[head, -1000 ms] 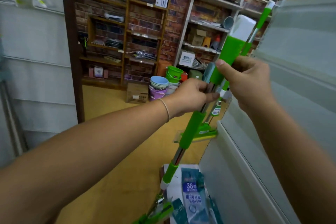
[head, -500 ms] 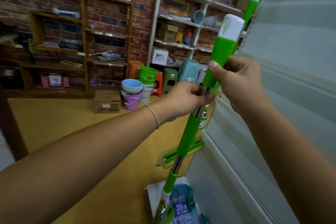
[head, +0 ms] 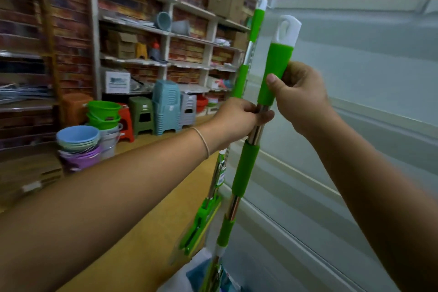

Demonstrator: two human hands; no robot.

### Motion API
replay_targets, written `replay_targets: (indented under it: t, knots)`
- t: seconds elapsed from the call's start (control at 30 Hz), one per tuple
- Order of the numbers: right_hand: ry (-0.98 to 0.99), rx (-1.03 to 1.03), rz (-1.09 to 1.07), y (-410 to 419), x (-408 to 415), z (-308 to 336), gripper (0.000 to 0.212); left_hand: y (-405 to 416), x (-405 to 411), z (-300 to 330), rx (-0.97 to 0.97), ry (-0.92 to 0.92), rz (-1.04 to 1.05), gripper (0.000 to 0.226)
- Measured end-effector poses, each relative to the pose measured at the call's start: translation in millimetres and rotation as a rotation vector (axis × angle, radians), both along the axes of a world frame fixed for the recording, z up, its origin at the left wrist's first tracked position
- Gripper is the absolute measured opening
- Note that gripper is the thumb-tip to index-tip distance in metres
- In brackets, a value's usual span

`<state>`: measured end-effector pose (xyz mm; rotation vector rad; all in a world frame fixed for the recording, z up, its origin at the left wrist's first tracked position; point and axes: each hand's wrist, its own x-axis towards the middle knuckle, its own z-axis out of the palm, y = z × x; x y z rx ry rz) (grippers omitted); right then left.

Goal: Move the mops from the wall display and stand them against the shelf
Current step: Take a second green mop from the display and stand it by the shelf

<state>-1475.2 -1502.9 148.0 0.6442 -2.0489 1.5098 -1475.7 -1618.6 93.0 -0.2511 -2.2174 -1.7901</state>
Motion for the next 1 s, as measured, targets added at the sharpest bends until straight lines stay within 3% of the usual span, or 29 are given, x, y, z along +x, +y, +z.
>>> replay_targets:
  t: [0.33, 1.0]
  knots:
    - [-0.010, 0.022, -0.116, -6, -45, 1, 0.011, -9, -57, 3, 0.006, -0.003, -0.158, 0.025]
    - [-0.014, 0.013, -0.156, -23, -141, 24, 0.009, -19, -146, 24, 0.063, 0.060, -0.221, 0.019]
